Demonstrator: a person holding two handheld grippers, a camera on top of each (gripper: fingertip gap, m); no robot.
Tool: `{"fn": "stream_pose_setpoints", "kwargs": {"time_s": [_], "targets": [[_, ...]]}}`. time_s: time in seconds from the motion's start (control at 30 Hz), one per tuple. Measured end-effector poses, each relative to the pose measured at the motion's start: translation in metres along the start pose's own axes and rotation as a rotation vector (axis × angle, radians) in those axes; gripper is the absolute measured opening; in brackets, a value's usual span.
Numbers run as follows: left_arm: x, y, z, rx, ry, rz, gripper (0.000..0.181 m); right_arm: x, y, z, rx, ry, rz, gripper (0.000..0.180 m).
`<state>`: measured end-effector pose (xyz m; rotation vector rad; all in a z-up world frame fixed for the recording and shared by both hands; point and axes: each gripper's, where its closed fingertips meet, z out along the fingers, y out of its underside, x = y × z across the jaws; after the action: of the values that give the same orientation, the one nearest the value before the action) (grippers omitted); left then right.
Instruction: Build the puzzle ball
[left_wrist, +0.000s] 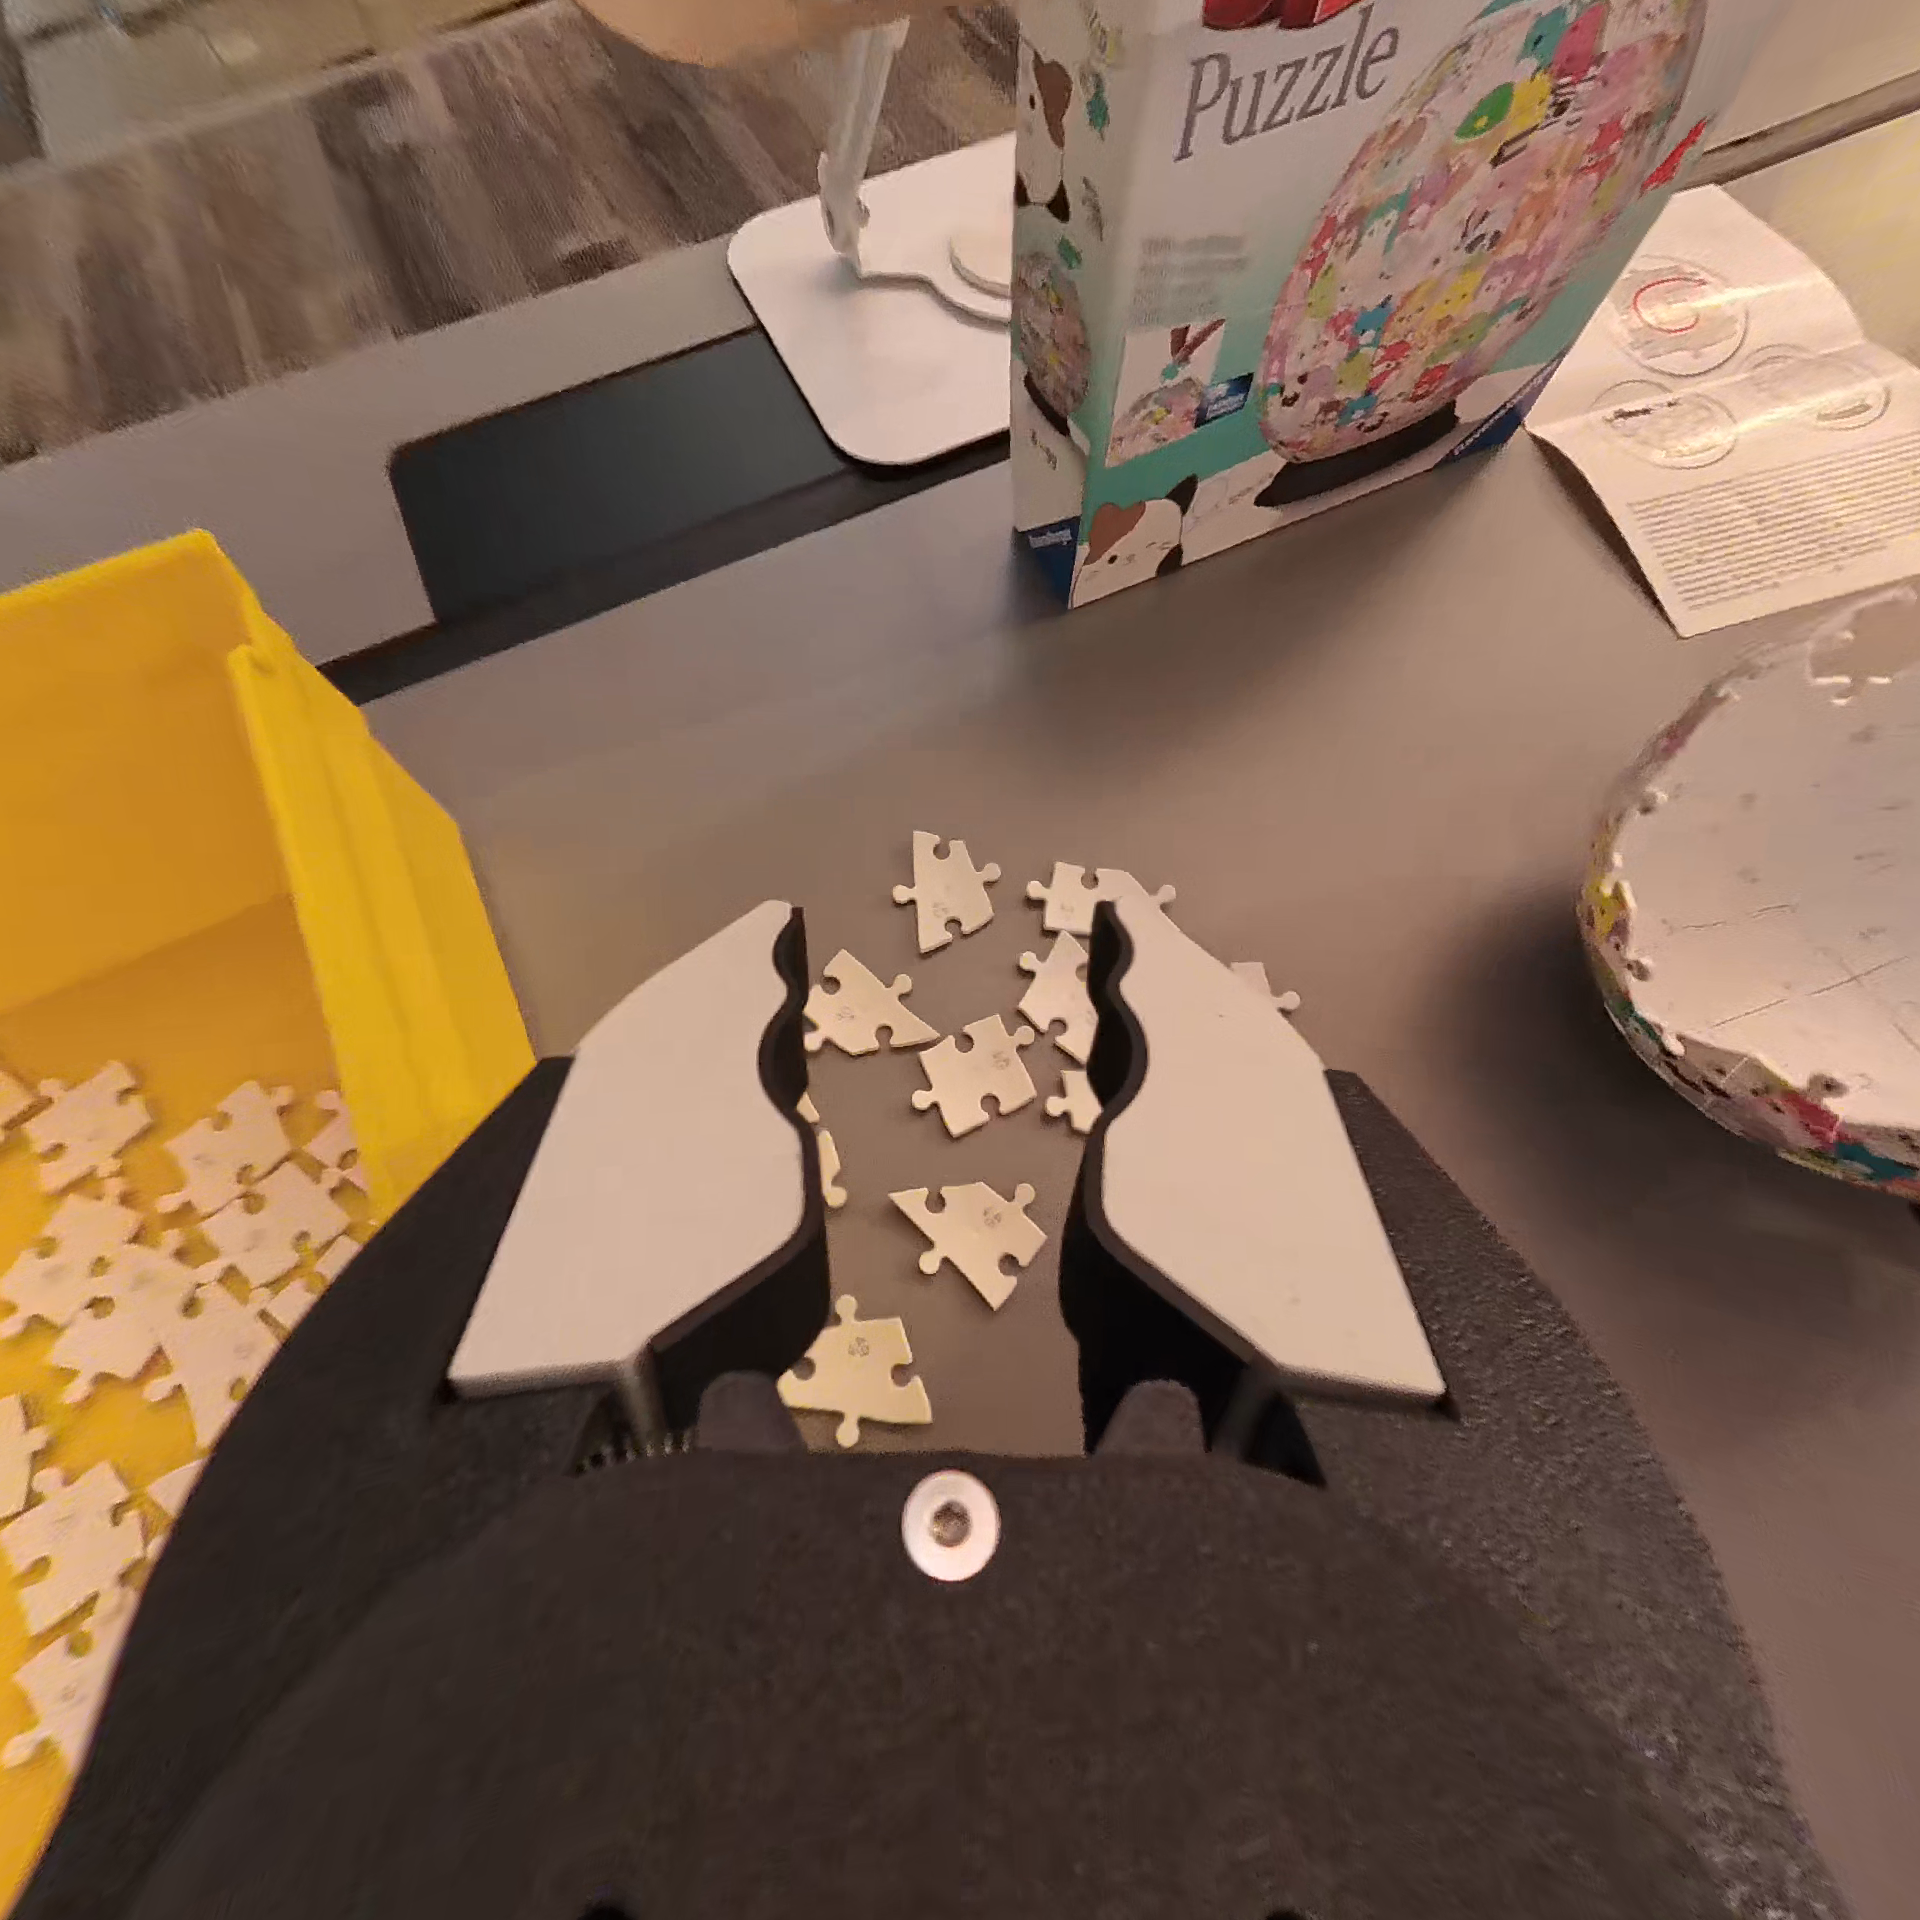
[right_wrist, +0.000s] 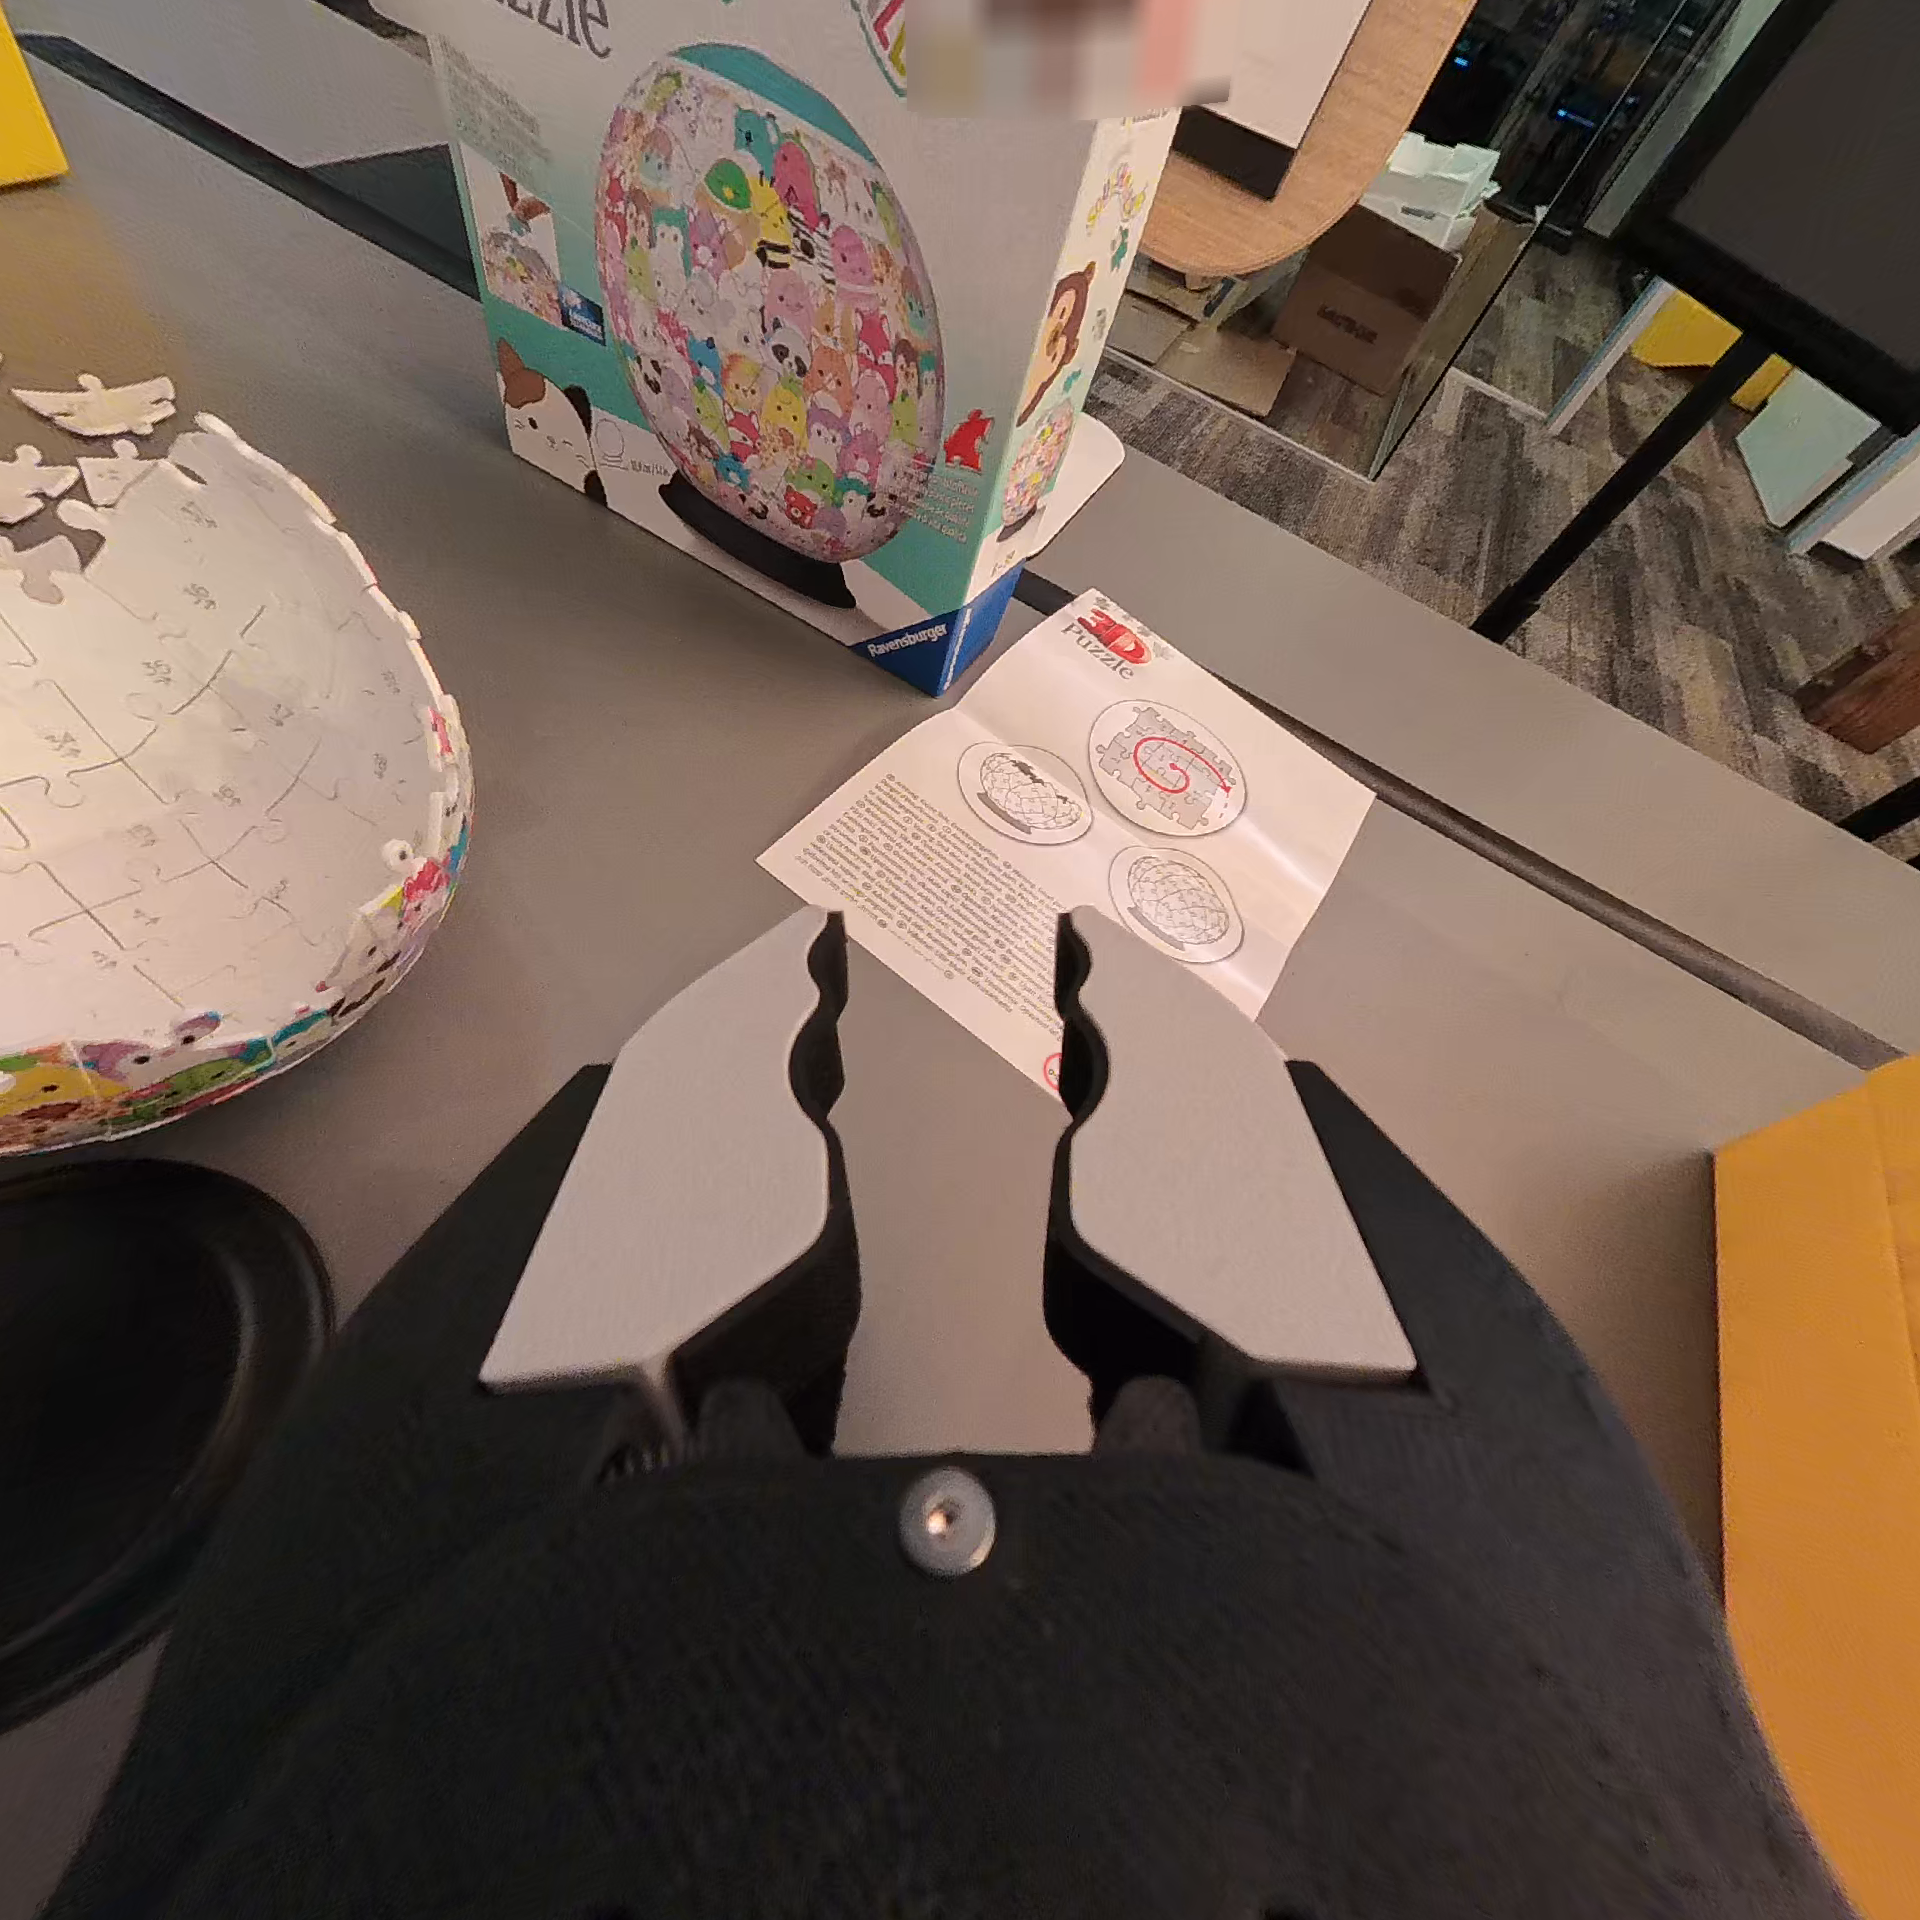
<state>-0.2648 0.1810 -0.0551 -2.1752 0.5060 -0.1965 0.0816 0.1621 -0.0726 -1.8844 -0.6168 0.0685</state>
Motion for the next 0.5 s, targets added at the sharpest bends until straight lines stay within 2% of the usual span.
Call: {"fn": "stream_pose_setpoints", "kwargs": {"time_s": [0.13,0.23,0.3,0.5], "targets": [[-0.005,-0.008,0.01,-0.078,0.034,-0.042,0.054,-0.002,0.002,0.002,-0.001,-0.038,0.038,0.04],[-0.004,-0.011,0.021,-0.186,0.101,-0.104,0.049,-0.002,0.004,0.003,-0.01,-0.06,0.053,0.04],[-0.007,-0.002,0.031,-0.283,0.105,-0.125,0.047,-0.003,0.004,0.003,-0.006,-0.074,0.061,0.04],[-0.023,0.038,0.052,-0.526,0.006,-0.021,0.047,-0.01,0.007,0.006,-0.021,-0.128,0.081,0.04]]}}
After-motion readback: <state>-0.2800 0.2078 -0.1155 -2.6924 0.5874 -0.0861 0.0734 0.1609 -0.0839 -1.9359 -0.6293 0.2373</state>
